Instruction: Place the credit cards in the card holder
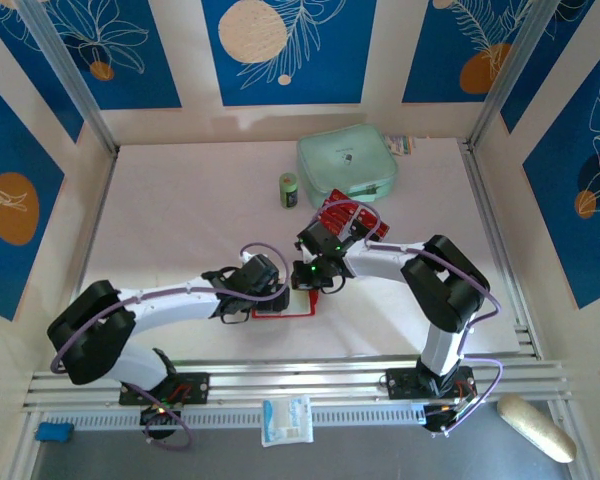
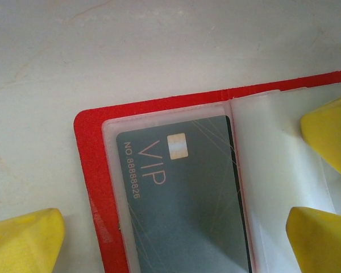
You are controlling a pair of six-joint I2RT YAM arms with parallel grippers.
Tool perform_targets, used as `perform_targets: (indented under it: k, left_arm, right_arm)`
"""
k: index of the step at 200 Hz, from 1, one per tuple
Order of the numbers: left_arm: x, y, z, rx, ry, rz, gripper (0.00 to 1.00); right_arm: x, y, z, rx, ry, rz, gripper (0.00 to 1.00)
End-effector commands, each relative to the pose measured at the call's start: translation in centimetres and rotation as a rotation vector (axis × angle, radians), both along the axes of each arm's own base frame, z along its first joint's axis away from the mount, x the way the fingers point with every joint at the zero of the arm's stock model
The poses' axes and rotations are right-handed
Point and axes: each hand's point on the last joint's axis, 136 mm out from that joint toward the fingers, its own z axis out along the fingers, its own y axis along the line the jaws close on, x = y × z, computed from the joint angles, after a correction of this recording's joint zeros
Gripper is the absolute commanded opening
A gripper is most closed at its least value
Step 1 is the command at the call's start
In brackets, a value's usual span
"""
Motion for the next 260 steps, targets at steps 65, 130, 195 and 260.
perform_targets:
  k: [65,130,195,260]
  left_arm:
    - [0.2,-1.4,1.0,-0.06,-0.049,-0.033,1.0]
    - [-0.8,-0.5,-1.6,-0.015,-0.007,-0.029,0.99]
    - [-1.2,0.2,-2.2,-0.011,0.0,-0.022,0.88]
    - [-1.2,0.5,-1.8,-0.015,-0.012,-0.011,0.89]
  right_arm:
    - [-1.1,0.5,-0.8,0.018,0.059,0.003,0.0]
    - [-1.2,0.5,-0.8,0.021,0.064,-0.002,0.0]
    - [-0.4,0.1,1.6,0.06,0.023,-0.028,0.0]
    - [-0.8,-0.2,1.2,0.097,0.058,-0.078,0.29]
